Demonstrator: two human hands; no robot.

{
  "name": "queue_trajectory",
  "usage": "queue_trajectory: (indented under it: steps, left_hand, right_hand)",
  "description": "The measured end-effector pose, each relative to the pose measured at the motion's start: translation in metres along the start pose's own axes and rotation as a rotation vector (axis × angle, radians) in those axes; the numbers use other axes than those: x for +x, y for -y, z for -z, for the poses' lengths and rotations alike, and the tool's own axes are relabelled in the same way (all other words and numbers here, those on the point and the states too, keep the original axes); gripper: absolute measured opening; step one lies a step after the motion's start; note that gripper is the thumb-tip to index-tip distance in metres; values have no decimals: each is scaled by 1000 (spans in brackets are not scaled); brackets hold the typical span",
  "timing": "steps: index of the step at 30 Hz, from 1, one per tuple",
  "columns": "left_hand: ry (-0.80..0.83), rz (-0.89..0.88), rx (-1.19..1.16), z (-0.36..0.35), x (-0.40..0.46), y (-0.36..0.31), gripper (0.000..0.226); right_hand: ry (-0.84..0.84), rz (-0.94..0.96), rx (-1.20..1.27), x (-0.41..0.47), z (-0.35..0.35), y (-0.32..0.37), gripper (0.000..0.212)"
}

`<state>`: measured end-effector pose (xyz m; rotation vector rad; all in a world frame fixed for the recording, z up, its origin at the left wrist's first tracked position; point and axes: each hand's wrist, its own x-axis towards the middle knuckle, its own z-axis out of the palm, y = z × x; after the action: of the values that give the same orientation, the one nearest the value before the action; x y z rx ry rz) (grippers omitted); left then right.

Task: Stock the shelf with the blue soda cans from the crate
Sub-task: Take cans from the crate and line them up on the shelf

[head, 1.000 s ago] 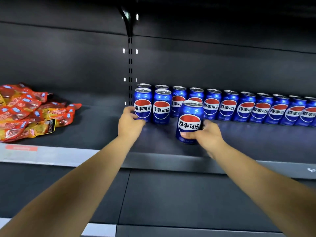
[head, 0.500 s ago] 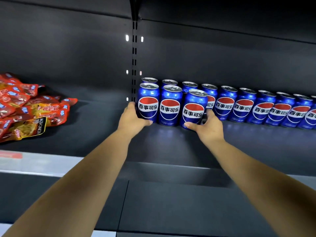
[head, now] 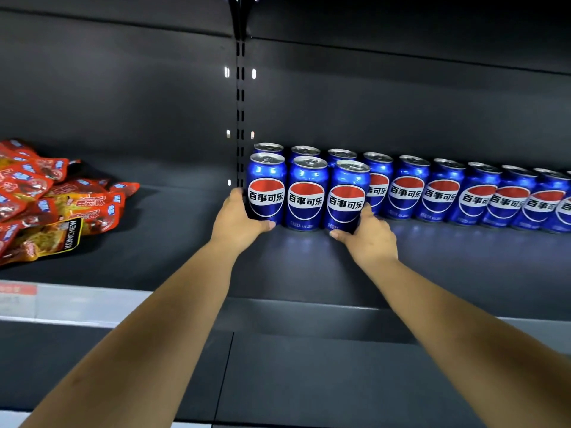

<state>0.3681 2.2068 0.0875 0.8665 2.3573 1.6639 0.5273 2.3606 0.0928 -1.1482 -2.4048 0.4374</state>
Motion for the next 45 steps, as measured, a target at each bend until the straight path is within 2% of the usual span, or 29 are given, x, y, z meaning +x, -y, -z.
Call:
queue_trajectory:
  steps: [7, 10, 13, 16, 19, 21, 24, 29, 38, 45]
  left_hand:
    - [-15, 47, -89, 3, -6, -3, 83]
    - [-109, 53, -22, 8, -18, -16, 73]
    - [-178, -1, 103, 13, -36, -31, 60]
    - [-187, -66, 154, 9, -62, -40, 44]
    - [-174, -128, 218, -1, -96, -50, 39]
    - [-162, -173, 263, -8, -119, -59, 37]
    - [-141, -229, 348, -20, -155, -72, 37]
    - [-59, -256, 467, -44, -223, -85, 37]
    - [109, -143, 614, -94, -348, -77, 39]
    - [250, -95, 714, -129, -405, -77, 41]
  right_hand:
    - [-20, -15, 127, -10, 8, 0, 66]
    - [-61, -9, 166, -19, 21, -1, 67]
    - [-102, 34, 186, -35, 39, 0, 54]
    - [-109, 81, 181, -55, 55, -1, 51]
    - [-107, 122, 183, -80, 70, -9, 48]
    - [-102, 164, 167, -97, 79, -17, 41]
    - [-79, 221, 140, -123, 91, -31, 45]
    - [-1, 189, 161, -174, 110, -63, 43]
    - [179, 179, 17, -272, 119, -142, 37]
    - [260, 119, -78, -317, 130, -180, 29]
